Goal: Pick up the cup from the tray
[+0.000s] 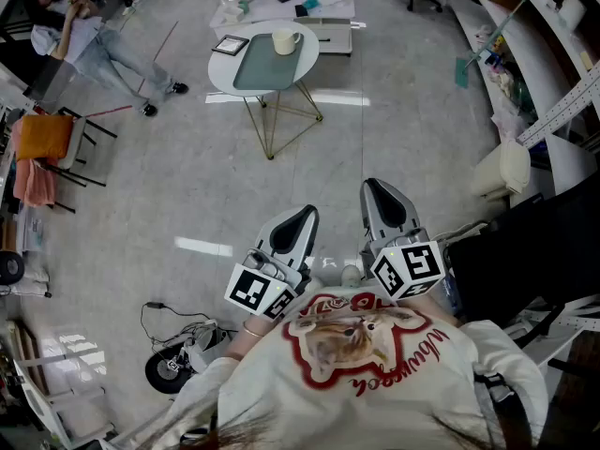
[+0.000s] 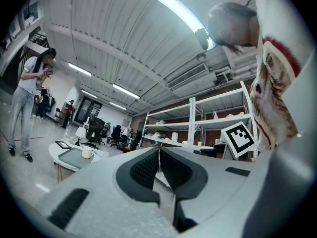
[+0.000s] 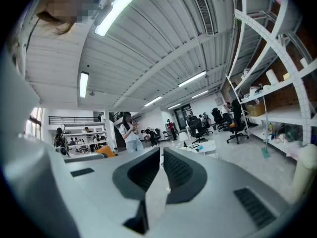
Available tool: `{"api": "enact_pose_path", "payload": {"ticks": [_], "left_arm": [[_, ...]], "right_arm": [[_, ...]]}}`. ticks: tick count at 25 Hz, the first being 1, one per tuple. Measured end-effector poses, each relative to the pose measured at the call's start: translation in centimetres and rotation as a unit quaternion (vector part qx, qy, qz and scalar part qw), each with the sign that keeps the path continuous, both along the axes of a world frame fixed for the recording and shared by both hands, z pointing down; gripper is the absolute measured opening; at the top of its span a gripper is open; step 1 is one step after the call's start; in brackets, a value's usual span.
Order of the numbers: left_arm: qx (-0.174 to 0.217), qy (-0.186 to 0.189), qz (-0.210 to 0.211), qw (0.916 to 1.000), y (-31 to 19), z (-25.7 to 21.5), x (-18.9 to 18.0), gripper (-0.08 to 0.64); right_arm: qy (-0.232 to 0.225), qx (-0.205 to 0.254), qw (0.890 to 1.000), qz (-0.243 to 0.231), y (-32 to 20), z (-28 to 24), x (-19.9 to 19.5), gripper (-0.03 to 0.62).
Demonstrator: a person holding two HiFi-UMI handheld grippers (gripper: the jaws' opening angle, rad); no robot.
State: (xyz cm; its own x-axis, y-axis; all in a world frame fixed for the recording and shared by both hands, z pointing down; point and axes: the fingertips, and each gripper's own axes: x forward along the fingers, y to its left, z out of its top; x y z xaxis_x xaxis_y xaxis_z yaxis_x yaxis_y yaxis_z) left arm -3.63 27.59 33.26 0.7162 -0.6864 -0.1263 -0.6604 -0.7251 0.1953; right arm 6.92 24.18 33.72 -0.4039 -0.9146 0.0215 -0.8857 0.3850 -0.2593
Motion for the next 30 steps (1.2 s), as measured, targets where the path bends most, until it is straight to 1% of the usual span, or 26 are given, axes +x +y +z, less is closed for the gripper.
{"api": "enact_pose_path", "payload": {"ticks": [13, 21, 26, 30], "left_arm": [[-0.003, 0.005, -0.003, 1.0000, -0.3, 0.1, 0.3, 0.018], [-0.011, 0.001, -0.004, 0.9999, -0.8, 0.6, 1.4, 0.018], [-0.015, 0.005, -0.009, 0.9998, -1.4, 1.0, 2.9, 0.018], [-0.010, 0.010, -0.017, 0.9998, -1.4, 1.6, 4.4, 0.018]], "right_arm": [[0.000, 0.001, 1.000, -0.003, -0.2, 0.1, 0.3, 0.044], [-0.012, -0.002, 1.000, 0.016, -0.9, 0.6, 2.2, 0.046], [-0.005, -0.006, 1.000, 0.007, -1.3, 1.4, 3.2, 0.046], [-0.006, -0.001, 1.000, -0.008, -1.5, 2.0, 4.1, 0.046]]}}
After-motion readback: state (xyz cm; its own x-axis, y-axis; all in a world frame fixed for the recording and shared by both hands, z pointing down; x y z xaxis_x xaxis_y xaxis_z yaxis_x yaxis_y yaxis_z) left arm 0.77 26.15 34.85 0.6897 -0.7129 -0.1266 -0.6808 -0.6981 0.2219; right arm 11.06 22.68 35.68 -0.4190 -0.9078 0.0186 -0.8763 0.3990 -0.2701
